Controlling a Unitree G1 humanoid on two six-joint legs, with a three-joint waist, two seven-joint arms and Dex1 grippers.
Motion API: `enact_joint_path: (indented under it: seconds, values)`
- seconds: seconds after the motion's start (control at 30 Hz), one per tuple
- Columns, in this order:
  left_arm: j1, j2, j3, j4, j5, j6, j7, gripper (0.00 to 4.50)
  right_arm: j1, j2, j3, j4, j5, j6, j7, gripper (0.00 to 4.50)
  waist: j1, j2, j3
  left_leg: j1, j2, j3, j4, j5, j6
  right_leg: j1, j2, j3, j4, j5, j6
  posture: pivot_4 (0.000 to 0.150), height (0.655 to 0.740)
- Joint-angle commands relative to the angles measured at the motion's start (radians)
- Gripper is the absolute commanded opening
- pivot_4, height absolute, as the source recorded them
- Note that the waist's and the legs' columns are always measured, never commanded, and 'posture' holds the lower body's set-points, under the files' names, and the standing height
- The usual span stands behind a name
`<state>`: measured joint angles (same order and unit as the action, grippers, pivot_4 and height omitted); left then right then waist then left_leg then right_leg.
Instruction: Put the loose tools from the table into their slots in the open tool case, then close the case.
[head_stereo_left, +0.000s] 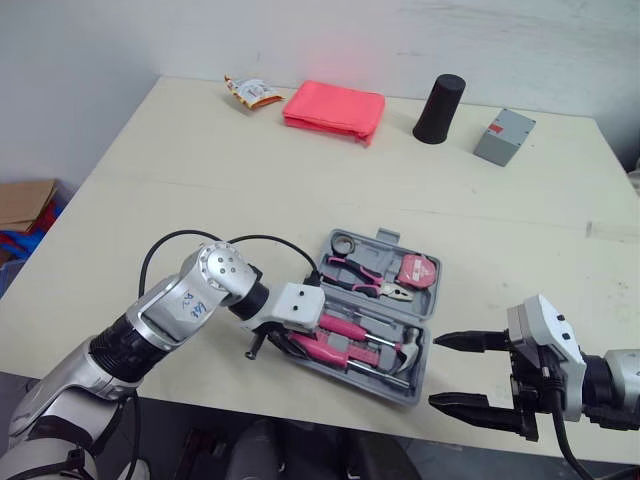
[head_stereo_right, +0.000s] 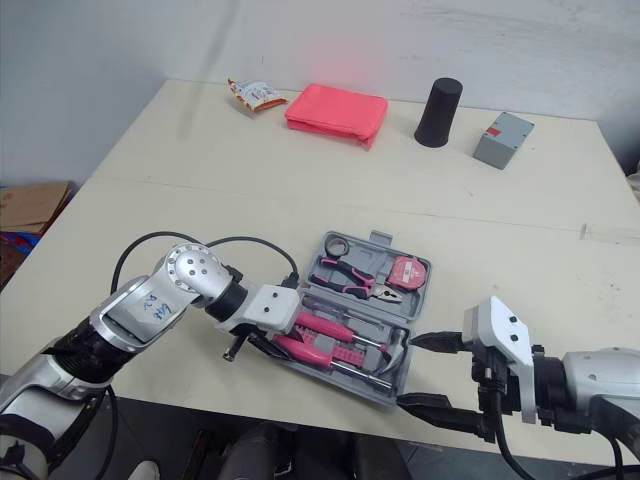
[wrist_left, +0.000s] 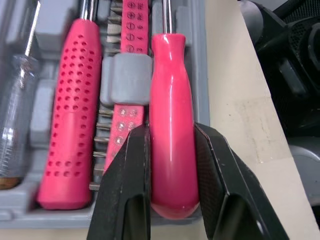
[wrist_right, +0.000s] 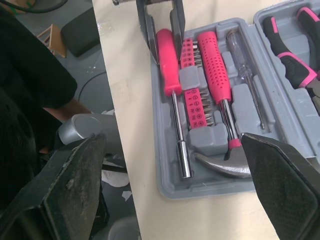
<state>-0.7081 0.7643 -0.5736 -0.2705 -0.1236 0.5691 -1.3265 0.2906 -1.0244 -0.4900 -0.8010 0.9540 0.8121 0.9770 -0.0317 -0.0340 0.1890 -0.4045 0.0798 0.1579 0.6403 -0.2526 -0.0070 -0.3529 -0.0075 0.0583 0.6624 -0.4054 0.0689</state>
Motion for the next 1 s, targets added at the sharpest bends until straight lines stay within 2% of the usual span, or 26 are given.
enact_joint_path:
  seconds: [0.03, 0.07, 0.13, 0.2, 0.33, 0.37, 0.47, 0.5, 0.53, 0.57, 0.6, 0.8, 0.83, 1.0]
  values:
    - [0.013, -0.007, 0.004, -0.034, 0.008, 0.018, 0.004, 0.53, -0.017, -0.001, -0.006, -0.007, 0.020, -0.010, -0.001, 4.50, 0.000, 0.000, 0.000, 0.000, 0.000, 0.000, 0.000, 0.000, 0.000, 0.000, 0.000, 0.000, 0.000, 0.000, 0.000, 0.150, 0.7348]
    - [0.014, -0.013, 0.007, -0.035, 0.007, 0.025, 0.010, 0.53, -0.020, -0.002, -0.004, -0.005, 0.019, -0.011, 0.001, 4.50, 0.001, 0.000, 0.000, 0.000, 0.000, 0.000, 0.000, 0.000, 0.000, 0.000, 0.000, 0.000, 0.000, 0.000, 0.000, 0.150, 0.7348]
    - [0.011, -0.019, 0.016, -0.037, 0.005, 0.035, 0.015, 1.58, -0.028, -0.003, 0.004, -0.001, 0.015, -0.014, 0.004, 4.50, 0.002, 0.000, 0.000, 0.000, 0.000, 0.000, 0.000, 0.000, 0.000, 0.000, 0.000, 0.000, 0.000, 0.000, 0.000, 0.150, 0.7348]
    - [0.006, -0.021, 0.037, -0.051, -0.006, 0.040, 0.015, 2.37, -0.033, -0.003, 0.008, 0.001, 0.013, -0.015, 0.005, 4.50, 0.002, 0.000, 0.000, 0.000, 0.000, 0.000, 0.000, 0.000, 0.000, 0.000, 0.000, 0.000, 0.000, 0.000, 0.000, 0.150, 0.7348]
    - [0.009, -0.031, 0.107, -0.099, -0.088, 0.054, -0.002, 4.28, -0.039, -0.003, 0.013, 0.004, 0.011, -0.016, 0.009, 4.50, 0.002, 0.000, 0.000, 0.000, 0.000, -0.001, 0.002, 0.000, 0.000, 0.001, 0.000, -0.001, 0.001, 0.000, 0.000, 0.150, 0.7348]
    - [0.011, -0.028, 0.113, -0.101, -0.094, 0.056, -0.004, 4.44, -0.039, -0.003, 0.014, 0.005, 0.011, -0.016, 0.010, 4.50, 0.001, 0.000, 0.000, -0.001, 0.000, -0.001, 0.002, 0.000, 0.000, 0.001, 0.000, -0.001, 0.001, 0.000, 0.000, 0.150, 0.7348]
    - [0.043, -0.041, 0.130, -0.067, -0.117, 0.020, -0.007, 4.44, -0.039, -0.002, 0.017, 0.005, 0.011, -0.016, 0.011, 4.50, 0.000, 0.000, 0.000, 0.000, 0.000, -0.001, 0.003, 0.000, 0.000, 0.001, 0.000, -0.001, 0.001, 0.000, 0.000, 0.150, 0.7348]
    - [0.064, -0.069, 0.151, -0.041, -0.147, -0.004, -0.006, 4.17, -0.040, -0.001, 0.020, 0.004, 0.010, -0.017, 0.010, 4.50, 0.000, 0.001, 0.000, 0.000, 0.000, -0.001, 0.003, 0.000, 0.000, 0.001, 0.000, -0.001, 0.001, 0.000, 0.000, 0.150, 0.7348]
    - [0.082, -0.096, 0.171, -0.015, -0.173, -0.035, -0.008, 3.58, -0.042, -0.001, 0.022, 0.004, 0.010, -0.017, 0.010, 4.50, 0.000, 0.001, -0.001, 0.000, 0.000, -0.001, 0.003, 0.000, 0.000, 0.001, 0.000, -0.001, 0.001, 0.000, 0.000, 0.150, 0.7348]
    - [0.100, -0.121, 0.190, 0.012, -0.194, -0.063, -0.009, 3.47, -0.043, 0.000, 0.026, 0.005, 0.009, -0.018, 0.008, 4.50, 0.001, 0.001, -0.001, 0.000, 0.000, -0.001, 0.003, 0.000, 0.000, 0.001, 0.000, -0.001, 0.001, 0.000, 0.000, 0.150, 0.7348]
    - [0.111, -0.136, 0.201, 0.033, -0.207, -0.080, -0.012, 3.12, -0.044, 0.001, 0.028, 0.006, 0.008, -0.019, 0.008, 4.50, 0.002, 0.001, -0.001, -0.001, 0.000, -0.002, 0.005, 0.000, 0.001, 0.001, 0.000, -0.001, 0.002, 0.000, 0.000, 0.150, 0.7348]
    - [0.178, -0.180, 0.190, 0.109, -0.174, -0.187, 0.008, 0.15, -0.037, 0.009, 0.035, -0.005, -0.002, -0.024, -0.006, 4.50, 0.001, 0.001, -0.001, -0.001, 0.000, -0.002, 0.005, -0.001, 0.001, 0.002, 0.000, -0.002, 0.002, 0.000, 0.000, 0.150, 0.7348]
    - [0.184, -0.183, 0.186, 0.113, -0.169, -0.197, 0.009, 0.02, -0.036, 0.010, 0.035, -0.007, -0.001, -0.024, -0.008, 4.50, 0.001, 0.001, -0.001, -0.001, 0.000, -0.002, 0.006, -0.001, 0.001, 0.002, 0.000, -0.002, 0.002, 0.000, 0.000, 0.150, 0.7348]
    - [0.182, -0.210, 0.135, 0.171, -0.073, -0.209, 0.079, 0.02, -0.025, 0.015, 0.031, -0.014, -0.002, -0.025, -0.015, 4.50, 0.002, 0.001, -0.001, -0.001, 0.000, -0.002, 0.006, -0.001, 0.001, 0.002, 0.000, -0.002, 0.002, 0.000, 0.000, 0.150, 0.7348]
